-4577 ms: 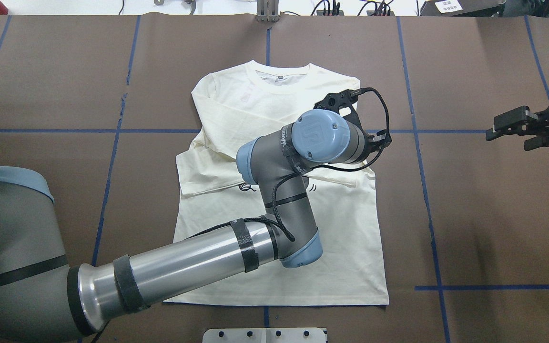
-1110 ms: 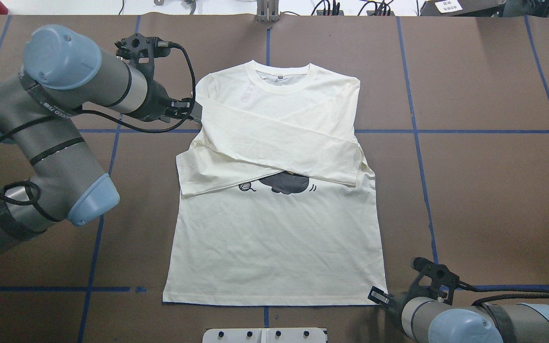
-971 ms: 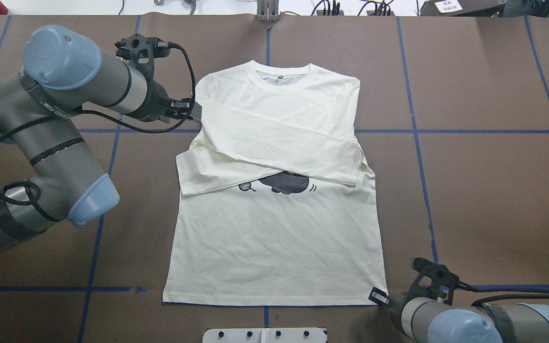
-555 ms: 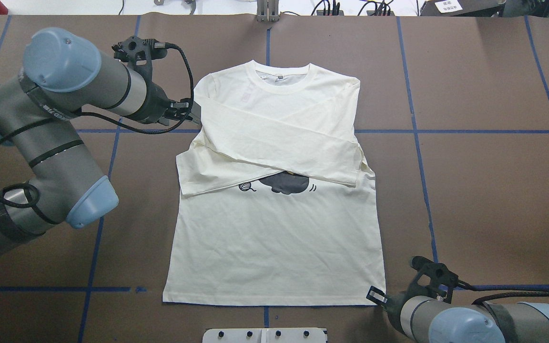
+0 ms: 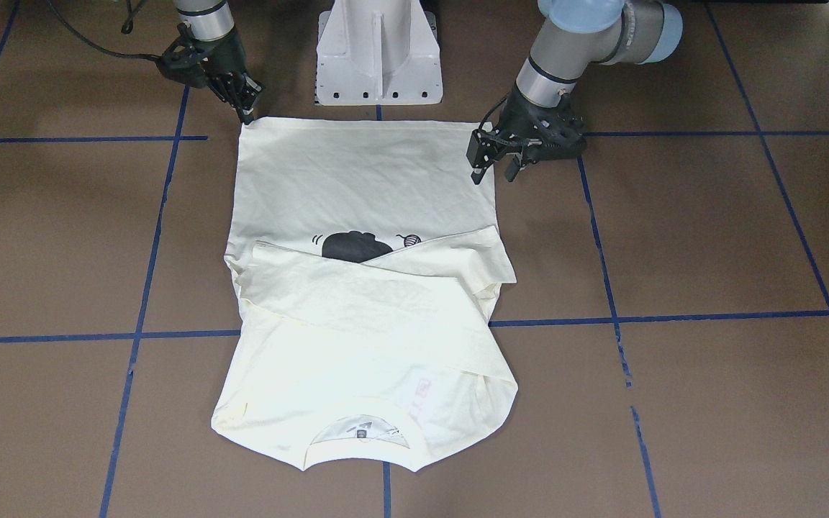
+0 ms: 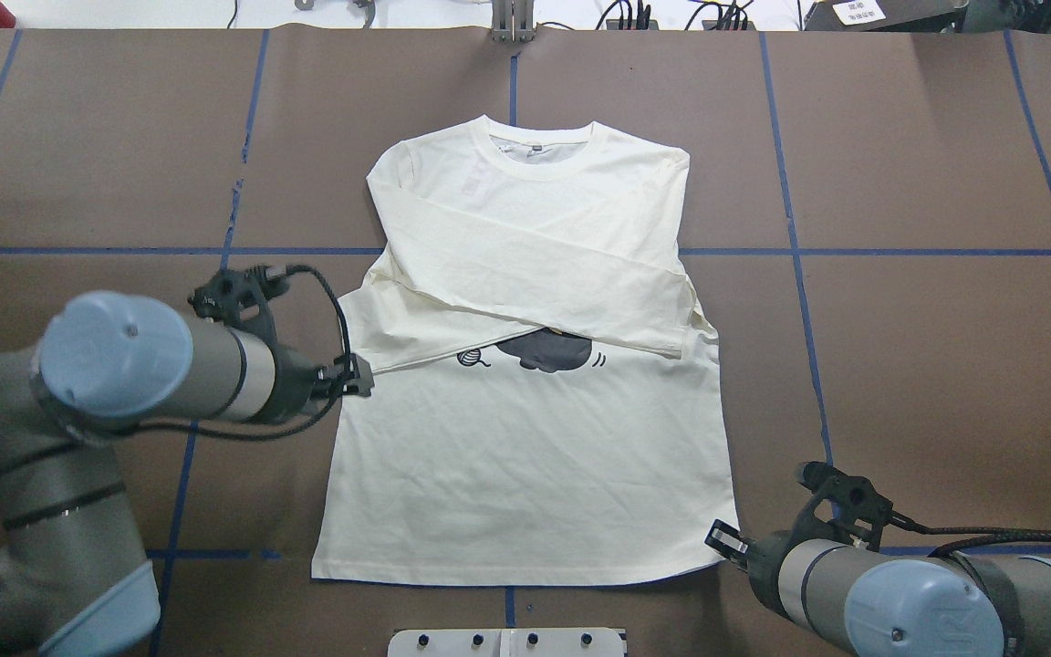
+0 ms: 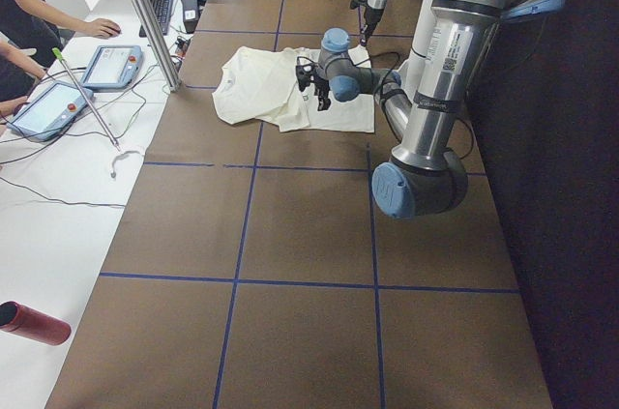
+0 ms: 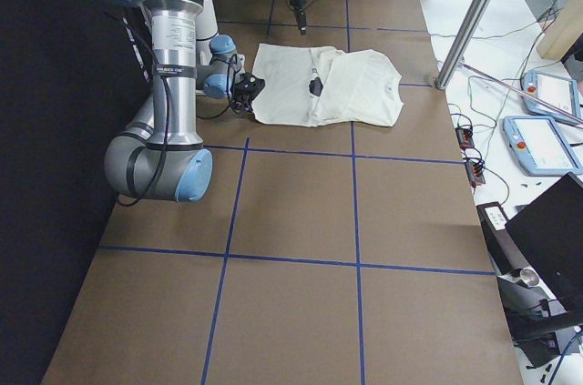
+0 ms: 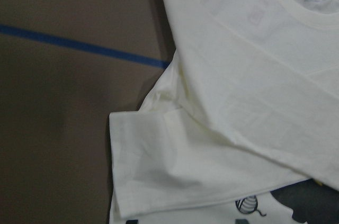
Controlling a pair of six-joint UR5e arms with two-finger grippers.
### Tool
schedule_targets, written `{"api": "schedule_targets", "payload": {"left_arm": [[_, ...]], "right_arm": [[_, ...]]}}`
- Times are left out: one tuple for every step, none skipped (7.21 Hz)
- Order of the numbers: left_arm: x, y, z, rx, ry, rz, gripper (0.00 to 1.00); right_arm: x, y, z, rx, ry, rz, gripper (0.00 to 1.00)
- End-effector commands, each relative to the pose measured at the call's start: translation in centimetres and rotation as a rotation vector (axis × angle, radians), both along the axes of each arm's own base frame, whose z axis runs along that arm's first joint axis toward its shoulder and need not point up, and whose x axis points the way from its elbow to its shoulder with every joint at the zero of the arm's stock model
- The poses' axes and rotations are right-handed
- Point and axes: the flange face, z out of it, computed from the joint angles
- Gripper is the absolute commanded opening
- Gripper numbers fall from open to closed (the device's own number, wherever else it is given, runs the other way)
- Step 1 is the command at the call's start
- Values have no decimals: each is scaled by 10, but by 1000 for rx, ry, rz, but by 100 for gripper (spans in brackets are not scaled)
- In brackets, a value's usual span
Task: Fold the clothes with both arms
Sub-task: 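Move the left gripper to the hem and grasp both hem corners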
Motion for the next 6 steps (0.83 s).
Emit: {"api": "schedule_targets", "payload": {"left_arm": [[31,69,28,-77,-55,13,70],[43,92,35,-120,-95,33,70],[47,98,37,-131,-111,40,70],[47,100,36,-134,-119,41,70],[46,101,36,-140,-129,41,70],[48,105,35,-164,-126,33,69]], "right_arm": [[3,-3,-3,1,-7,7,0],[3,-3,-3,1,-7,7,0],[2,-4,-2,2,-6,8,0],[2,-3,-2,2,-6,7,0],[2,-3,-2,2,-4,7,0],[2,-3,-1,1,-3,7,0]]}}
